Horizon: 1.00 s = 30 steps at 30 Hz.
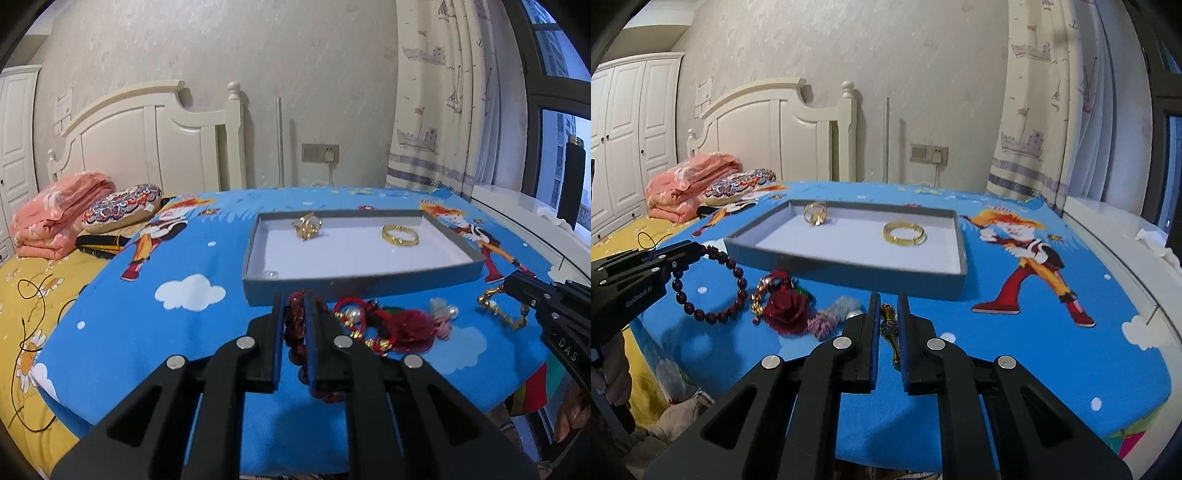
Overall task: Organize jewelry
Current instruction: 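Grasp the red bead bracelet with the left tool while the right grasps the gold bamboo bracelet, then carry both bracelets into the white tray and open both tools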
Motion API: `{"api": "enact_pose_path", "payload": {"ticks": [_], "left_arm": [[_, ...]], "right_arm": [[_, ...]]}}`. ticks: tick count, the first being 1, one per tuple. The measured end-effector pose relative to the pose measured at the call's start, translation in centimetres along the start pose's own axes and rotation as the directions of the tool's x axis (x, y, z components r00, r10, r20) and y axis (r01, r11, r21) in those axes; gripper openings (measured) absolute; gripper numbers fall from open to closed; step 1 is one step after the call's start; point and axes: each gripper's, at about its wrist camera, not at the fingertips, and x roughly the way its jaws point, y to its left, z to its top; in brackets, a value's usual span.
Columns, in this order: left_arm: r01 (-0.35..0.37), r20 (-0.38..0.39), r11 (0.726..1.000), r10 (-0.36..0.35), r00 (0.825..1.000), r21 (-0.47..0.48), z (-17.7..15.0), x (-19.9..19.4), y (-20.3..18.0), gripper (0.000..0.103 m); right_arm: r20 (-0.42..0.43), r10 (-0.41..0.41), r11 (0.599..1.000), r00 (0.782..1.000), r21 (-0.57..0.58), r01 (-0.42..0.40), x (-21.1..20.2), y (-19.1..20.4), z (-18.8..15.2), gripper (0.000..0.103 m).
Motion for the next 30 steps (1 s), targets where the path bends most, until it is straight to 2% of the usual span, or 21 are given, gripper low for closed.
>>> {"api": "enact_pose_path", "payload": {"ticks": [20,30], "left_arm": [[0.005,0.018,1.0,-0.005,1.0,0.001,1.4,-0.9,-0.1,0.01],[-0.008,0.043,1.0,0.008,0.999,0.0,3.9,0.1,-0.2,0.01]], "right_arm": [[0.05,-0.006,0.999,0.999,-0.05,0.008,-1.0,1.1,2.6,0.009],[0.075,-0.01,0.996,0.997,-0.083,0.016,0.2,1.3,4.8,0.009]]}}
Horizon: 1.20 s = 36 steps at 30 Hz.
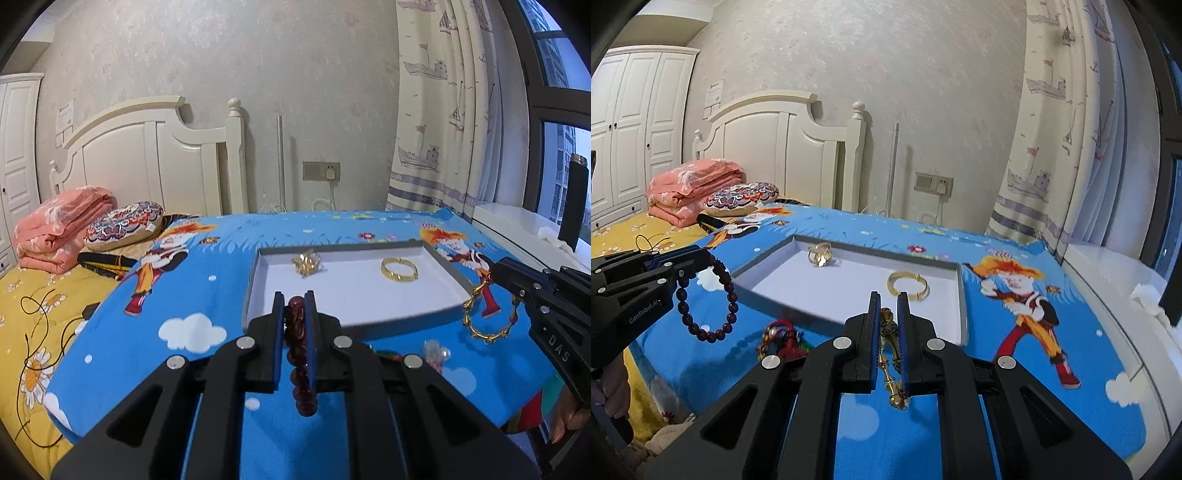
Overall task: Organize jewelry
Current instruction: 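Carry both bracelets into the white tray and open both tools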
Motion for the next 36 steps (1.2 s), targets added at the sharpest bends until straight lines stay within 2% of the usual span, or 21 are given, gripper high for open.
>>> {"api": "enact_pose_path", "payload": {"ticks": [7,12,20,31,36], "left_arm": [[0.014,0.005,1.0,-0.014,1.0,0.0,2.9,2.3,-0.4,0.01],[0.033,-0.01,0.999,-0.033,0.999,-0.005,5.0,4.5,-0.7,0.01],[0.019,-0.032,1.0,-0.02,0.999,-0.016,8.2,9.1,-0.9,0.01],[-0.013,-0.11,1.0,0.013,0.994,0.004,8.3,15.7,-1.5,0.01],[-0.036,-0.157,0.999,0.036,0.987,0.003,7.5,18.3,-1.2,0.01]], "right_arm": [[0.023,-0.002,1.0,1.0,-0.018,0.002,1.7,0.1,2.5,0.009],[0.013,-0.005,1.0,1.0,-0.031,0.006,4.0,0.0,4.0,0.009],[-0.011,-0.007,0.999,1.0,-0.052,0.006,7.7,0.0,6.0,0.009],[-0.092,0.007,1.0,0.996,-0.017,-0.009,13.2,-0.4,6.6,0.009],[-0.16,0.015,1.0,0.987,0.017,-0.013,15.8,-0.9,6.2,0.01]]}}
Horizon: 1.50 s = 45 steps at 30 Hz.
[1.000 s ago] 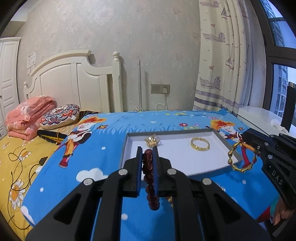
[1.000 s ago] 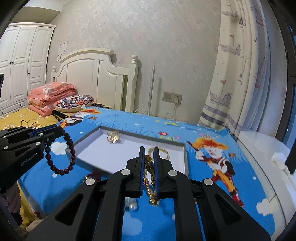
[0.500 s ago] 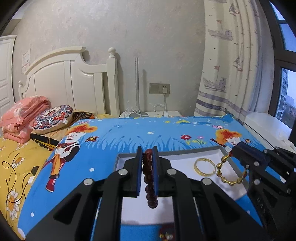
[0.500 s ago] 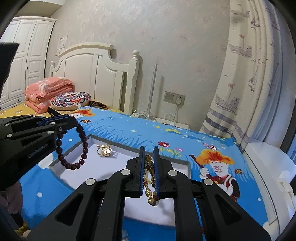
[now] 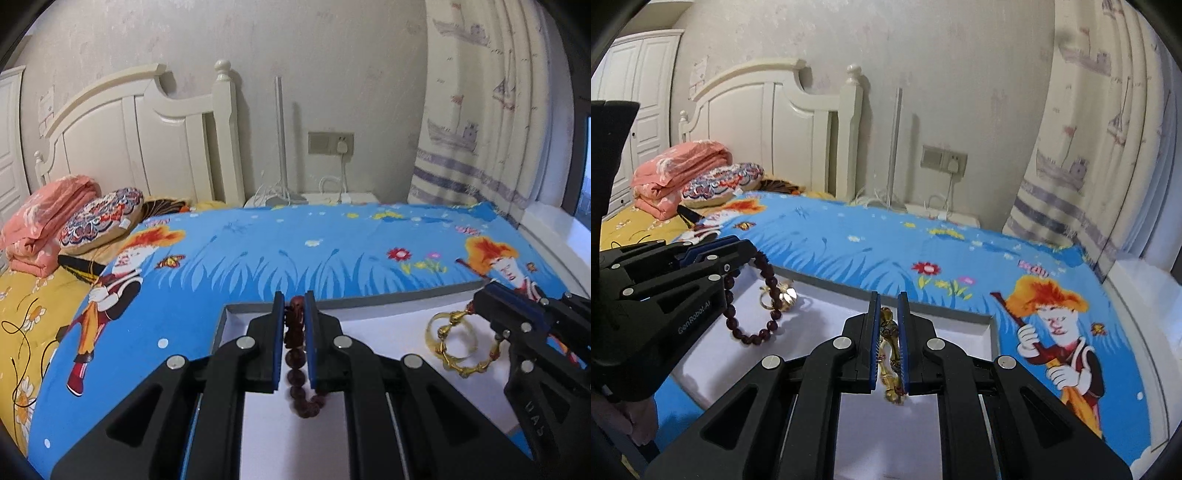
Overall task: Organize jewelry
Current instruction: 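Carry both bracelets into the white tray and open both tools, then move the right tool to the pink tassel charm and grasp it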
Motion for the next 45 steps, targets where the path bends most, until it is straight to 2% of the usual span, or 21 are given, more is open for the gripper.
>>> {"api": "enact_pose_path", "payload": {"ticks": [4,6,8,10,12,13,17,18,20,22,27,33,40,45], "left_arm": [[-0.03,-0.025,1.0,0.029,0.999,-0.007,-0.6,1.4,0.6,0.013],[-0.036,-0.036,0.999,0.035,0.999,-0.011,-0.9,1.7,0.9,0.021],[-0.043,-0.042,0.999,0.042,0.998,-0.013,-1.1,1.8,1.1,0.04],[-0.05,-0.049,0.998,0.049,0.998,-0.022,-1.3,1.7,1.4,0.051],[-0.048,-0.055,0.998,0.046,0.997,-0.031,-1.5,1.5,1.6,0.052],[-0.046,-0.059,0.998,0.044,0.997,-0.032,-1.6,1.4,1.6,0.054],[-0.029,-0.065,0.998,0.026,0.998,-0.048,-1.7,0.0,1.9,0.064],[-0.023,-0.058,0.998,0.02,0.998,-0.056,-1.8,-0.7,2.0,0.067],[-0.018,-0.04,0.998,0.016,0.999,-0.067,-2.0,-2.0,2.2,0.078],[-0.016,-0.019,0.997,0.014,1.0,-0.073,-2.3,-3.5,2.4,0.081],[-0.005,0.007,0.997,0.006,1.0,-0.08,-3.5,-6.5,2.4,0.086],[-0.015,0.011,0.995,0.016,1.0,-0.096,-6.9,-9.6,2.7,0.088],[-0.034,0.011,0.996,0.035,0.999,-0.078,-10.5,-11.5,2.7,0.089],[-0.038,0.019,0.998,0.039,0.999,-0.057,-12.9,-12.4,2.2,0.089]], "right_arm": [[-0.06,-0.01,1.0,0.998,0.02,0.011,1.7,-0.4,-0.4,0.011],[-0.081,-0.012,0.999,0.997,0.033,0.014,2.2,-0.7,-0.6,0.012],[-0.089,-0.007,0.999,0.996,0.044,0.011,2.4,-1.0,-0.9,0.012],[-0.104,-0.003,0.998,0.995,0.055,0.009,2.6,-1.2,-1.1,0.017],[-0.106,0.002,0.997,0.994,0.073,0.006,2.5,-1.5,-1.3,0.037],[-0.101,0.003,0.997,0.995,0.081,0.005,2.3,-1.6,-1.3,0.04],[-0.088,0.006,0.997,0.996,0.082,0.001,1.2,-1.7,-1.3,0.04],[-0.085,0.011,0.996,0.996,0.086,-0.004,0.7,-1.8,-1.4,0.04],[-0.078,0.021,0.995,0.997,0.096,-0.013,-0.1,-2.1,-1.5,0.04],[-0.073,0.029,0.994,0.997,0.108,-0.021,-1.2,-2.4,-2.0,0.04],[-0.063,0.032,0.993,0.998,0.115,-0.025,-3.9,-2.4,-3.9,0.04],[-0.05,0.038,0.991,0.998,0.13,-0.031,-7.0,-2.1,-6.7,0.04],[-0.066,0.054,0.993,0.996,0.113,-0.047,-9.0,-0.5,-10.0,0.04],[-0.07,0.075,0.988,0.995,0.142,-0.064,-9.7,0.0,-11.8,0.04]]}}
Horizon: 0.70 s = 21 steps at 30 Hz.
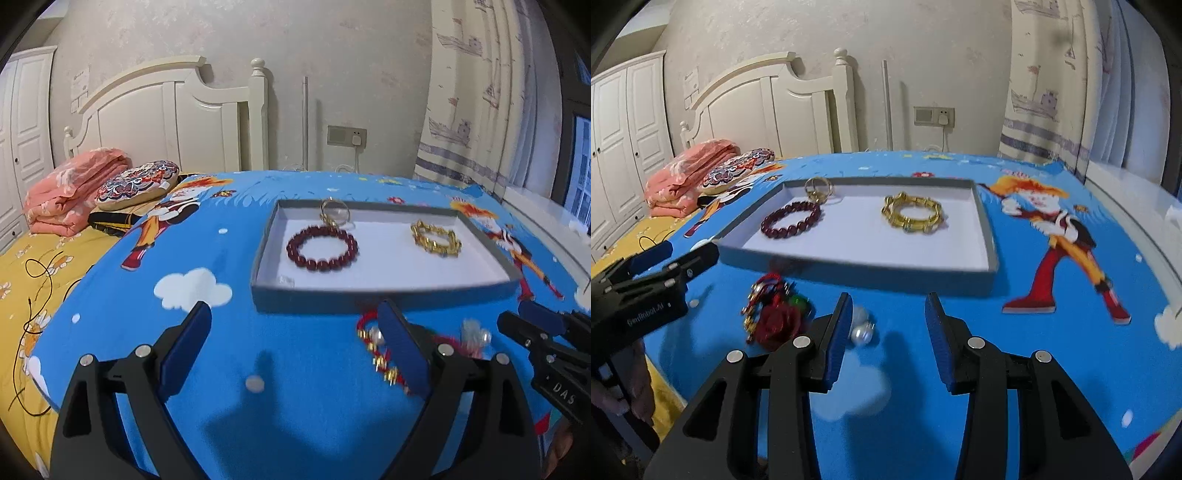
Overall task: Organize jewelry
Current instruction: 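Move the right tool to the pink tassel charm and grasp it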
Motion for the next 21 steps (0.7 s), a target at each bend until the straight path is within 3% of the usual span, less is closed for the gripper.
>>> {"api": "enact_pose_path", "payload": {"ticks": [6,13,21], "left_arm": [[-0.007,0.008,1.0,0.007,1.0,-0.007,-2.2,-0.2,-0.2,0.089],[-0.03,0.049,0.999,0.029,0.998,0.024,-3.6,-0.9,-0.7,0.089],[-0.036,0.06,0.999,0.035,0.998,0.016,-4.2,-1.1,-0.1,0.089]], "right_arm": [[0.003,0.009,1.0,1.0,-0.01,-0.009,-0.3,0.7,-1.9,0.04],[0.063,0.019,0.999,0.998,-0.041,-0.017,-1.3,2.2,-2.7,0.039],[0.047,0.018,0.996,0.999,-0.092,-0.014,-0.6,3.6,-3.4,0.025]]}}
